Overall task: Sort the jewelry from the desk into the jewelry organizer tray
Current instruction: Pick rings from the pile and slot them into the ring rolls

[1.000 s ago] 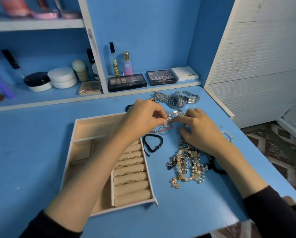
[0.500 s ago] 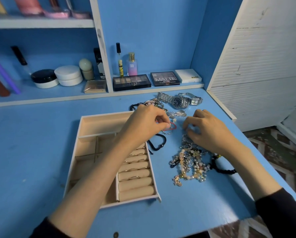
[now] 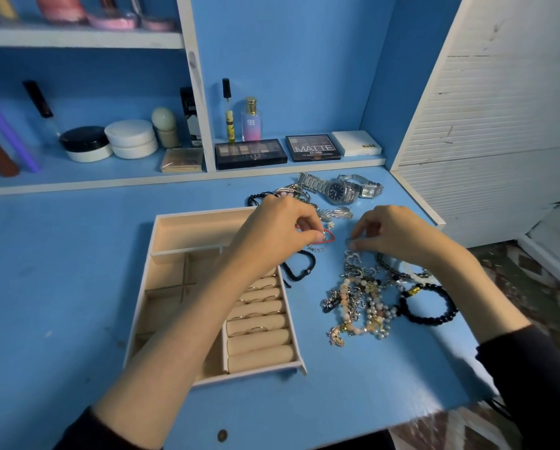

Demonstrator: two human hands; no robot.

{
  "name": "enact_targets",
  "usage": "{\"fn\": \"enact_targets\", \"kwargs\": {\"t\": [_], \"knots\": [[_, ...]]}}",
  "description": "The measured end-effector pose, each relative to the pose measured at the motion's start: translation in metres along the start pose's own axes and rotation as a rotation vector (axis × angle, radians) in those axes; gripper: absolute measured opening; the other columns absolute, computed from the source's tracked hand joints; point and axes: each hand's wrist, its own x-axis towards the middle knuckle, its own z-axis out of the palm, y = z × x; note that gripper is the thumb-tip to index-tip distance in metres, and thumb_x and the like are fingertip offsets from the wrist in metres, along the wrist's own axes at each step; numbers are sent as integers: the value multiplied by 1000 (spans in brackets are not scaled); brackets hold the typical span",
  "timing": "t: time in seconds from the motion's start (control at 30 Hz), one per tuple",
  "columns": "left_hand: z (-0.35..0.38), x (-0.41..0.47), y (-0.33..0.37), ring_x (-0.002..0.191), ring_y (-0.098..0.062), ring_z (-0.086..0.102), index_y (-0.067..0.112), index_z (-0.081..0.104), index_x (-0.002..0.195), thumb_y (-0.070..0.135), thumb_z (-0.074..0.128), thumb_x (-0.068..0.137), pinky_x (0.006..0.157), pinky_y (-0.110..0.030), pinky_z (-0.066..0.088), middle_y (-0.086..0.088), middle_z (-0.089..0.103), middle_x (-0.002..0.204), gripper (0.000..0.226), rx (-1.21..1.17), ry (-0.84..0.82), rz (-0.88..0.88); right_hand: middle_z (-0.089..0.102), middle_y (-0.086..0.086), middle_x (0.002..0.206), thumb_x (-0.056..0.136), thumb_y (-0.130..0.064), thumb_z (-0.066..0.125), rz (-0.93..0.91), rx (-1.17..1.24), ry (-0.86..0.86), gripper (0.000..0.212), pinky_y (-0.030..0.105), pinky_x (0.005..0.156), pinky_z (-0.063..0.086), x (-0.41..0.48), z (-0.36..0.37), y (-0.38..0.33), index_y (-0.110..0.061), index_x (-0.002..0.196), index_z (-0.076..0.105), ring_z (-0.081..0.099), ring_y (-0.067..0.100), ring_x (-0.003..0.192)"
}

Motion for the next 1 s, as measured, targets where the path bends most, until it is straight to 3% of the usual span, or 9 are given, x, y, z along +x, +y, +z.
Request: {"fn": "enact_targets", "kwargs": {"t": [0.2, 0.37, 0.5, 0.6, 0.77, 0.87, 1.0], "knots": [[4, -2, -1, 56, 3, 49, 19, 74, 85, 25, 72, 78, 59, -10, 38, 8, 66, 71, 9, 2, 0, 7, 67, 3, 77, 73, -29, 76, 98, 67, -95, 13, 26, 60, 42, 9, -4, -5, -18, 78, 71, 54, 16, 67], [3, -3, -1, 55, 4, 49, 20, 74, 83, 24, 72, 78, 56, -6, 35, 11, 65, 69, 7, 8, 4, 12, 69, 3, 78, 78, -16, 70, 83, 17, 15, 6, 19, 52, 40, 12, 2, -8, -12, 81, 73, 56, 10, 64], [2, -4, -1, 56, 13, 49, 21, 74, 81, 23, 72, 78, 55, -1, 35, 15, 61, 65, 5, -10, 4, 15, 70, 2, 79, 77, -17, 69, 72, -37, 77, 4, 33, 68, 53, 16, 7, -13, -14, 76, 71, 62, 19, 74], [2, -4, -1, 55, 13, 49, 21, 73, 82, 23, 72, 78, 54, -1, 34, 15, 61, 66, 5, -8, 1, 11, 71, 4, 79, 77, -15, 65, 34, -121, 65, 9, 36, 70, 56, 21, 5, -16, -9, 79, 72, 64, 22, 74], [1, -5, -1, 57, 17, 49, 21, 73, 82, 22, 72, 78, 55, 0, 36, 14, 61, 66, 4, -15, 5, 14, 71, 12, 77, 76, -12, 64, -3, -165, -6, 13, 33, 61, 51, 26, 1, -20, -1, 77, 71, 54, 17, 60], [0, -6, -1, 57, 18, 49, 21, 73, 81, 22, 72, 78, 55, 0, 35, 14, 60, 66, 4, -19, 8, 13, 63, 12, 66, 75, -12, 63, -17, -151, -53, 15, 28, 53, 41, 25, 1, -20, 2, 75, 68, 45, 18, 56], [-3, -9, 0, 60, 18, 48, 21, 73, 82, 22, 72, 78, 56, 1, 35, 16, 59, 65, 4, -22, 15, 12, 63, 18, 68, 76, -13, 65, -72, -132, -43, 16, 27, 55, 39, 22, 5, -16, 4, 74, 65, 46, 18, 58]]}}
